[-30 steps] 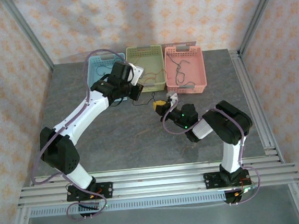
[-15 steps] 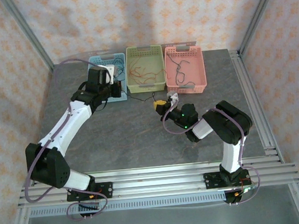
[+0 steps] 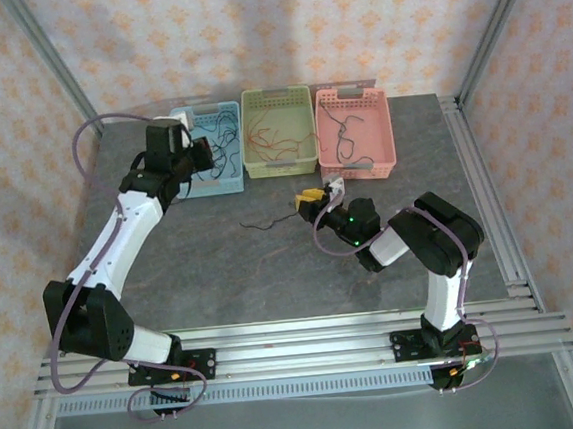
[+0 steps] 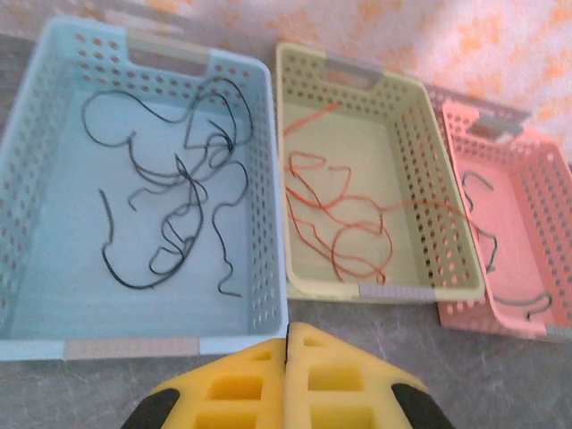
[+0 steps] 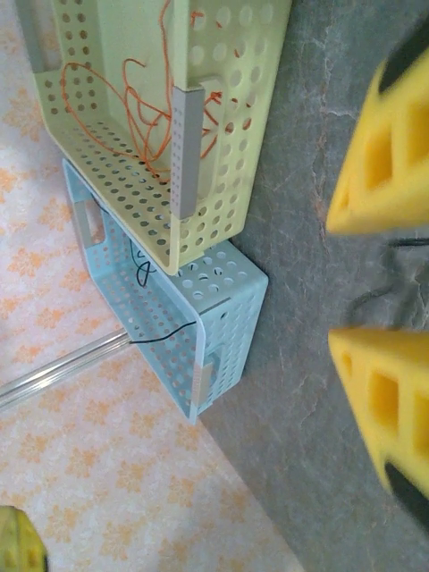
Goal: Untangle the cables
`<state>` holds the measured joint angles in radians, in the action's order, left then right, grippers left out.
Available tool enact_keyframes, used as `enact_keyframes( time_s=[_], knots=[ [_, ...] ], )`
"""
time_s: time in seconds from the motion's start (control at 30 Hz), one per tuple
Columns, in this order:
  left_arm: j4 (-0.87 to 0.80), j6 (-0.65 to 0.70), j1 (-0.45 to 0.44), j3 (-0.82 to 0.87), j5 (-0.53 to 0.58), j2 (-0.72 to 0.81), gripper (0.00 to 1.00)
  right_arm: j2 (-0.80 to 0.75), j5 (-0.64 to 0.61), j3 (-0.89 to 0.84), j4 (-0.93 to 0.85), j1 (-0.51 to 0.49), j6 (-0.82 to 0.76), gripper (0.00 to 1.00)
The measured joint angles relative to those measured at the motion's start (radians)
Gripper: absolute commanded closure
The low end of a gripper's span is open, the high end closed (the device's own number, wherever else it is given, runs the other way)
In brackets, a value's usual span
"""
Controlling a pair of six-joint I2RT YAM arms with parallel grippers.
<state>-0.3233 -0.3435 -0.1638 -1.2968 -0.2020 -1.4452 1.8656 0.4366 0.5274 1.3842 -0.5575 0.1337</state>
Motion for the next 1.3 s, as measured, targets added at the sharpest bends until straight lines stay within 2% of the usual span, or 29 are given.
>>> enact_keyframes(
  time_s=[0.07,0.1,0.2,0.27,0.37,0.43,0.5,0.57,0.73,0.9,1.1,1.3],
  knots=[
    [0.001,-0.008,0.013,-0.029,0.001,-0.014,1.00,0.000,-0.002,0.000,-0.001,0.000,0.003,0.95],
    [0.003,-0.012,0.014,-0.038,0.000,-0.019,1.00,0.000,-0.002,0.000,-0.001,0.000,0.004,0.92],
    [0.005,-0.021,0.013,-0.044,-0.027,-0.037,1.00,0.000,-0.007,0.000,-0.001,0.000,0.014,0.70],
    [0.005,-0.026,0.013,-0.044,-0.056,-0.058,1.00,0.000,-0.016,0.000,0.000,0.000,0.012,0.65],
    [0.004,-0.026,0.005,-0.019,-0.087,-0.088,0.88,0.000,-0.031,-0.002,0.000,0.000,0.012,0.64],
    [-0.010,-0.024,-0.016,0.014,-0.094,-0.091,0.73,0.000,-0.037,-0.002,-0.001,0.000,0.014,0.64],
    [-0.033,-0.021,-0.051,0.039,-0.098,-0.092,0.62,0.000,-0.039,-0.002,-0.001,0.000,0.015,0.64],
    [-0.070,-0.011,-0.101,0.045,-0.097,-0.099,0.57,0.000,-0.046,-0.002,-0.001,0.000,0.016,0.63],
    [-0.250,0.068,-0.280,-0.062,-0.013,-0.219,0.50,0.000,-0.083,-0.013,0.000,0.000,0.016,0.63],
    [-0.404,0.130,-0.397,-0.136,0.074,-0.332,0.48,0.000,-0.113,-0.021,-0.001,0.000,0.016,0.63],
    [-0.531,0.175,-0.418,-0.205,0.127,-0.455,0.48,0.000,-0.127,-0.021,-0.001,0.000,0.016,0.63],
    [-0.575,0.206,-0.418,-0.303,0.136,-0.599,0.48,0.000,-0.127,-0.021,-0.001,0.000,0.016,0.63]
  ],
)
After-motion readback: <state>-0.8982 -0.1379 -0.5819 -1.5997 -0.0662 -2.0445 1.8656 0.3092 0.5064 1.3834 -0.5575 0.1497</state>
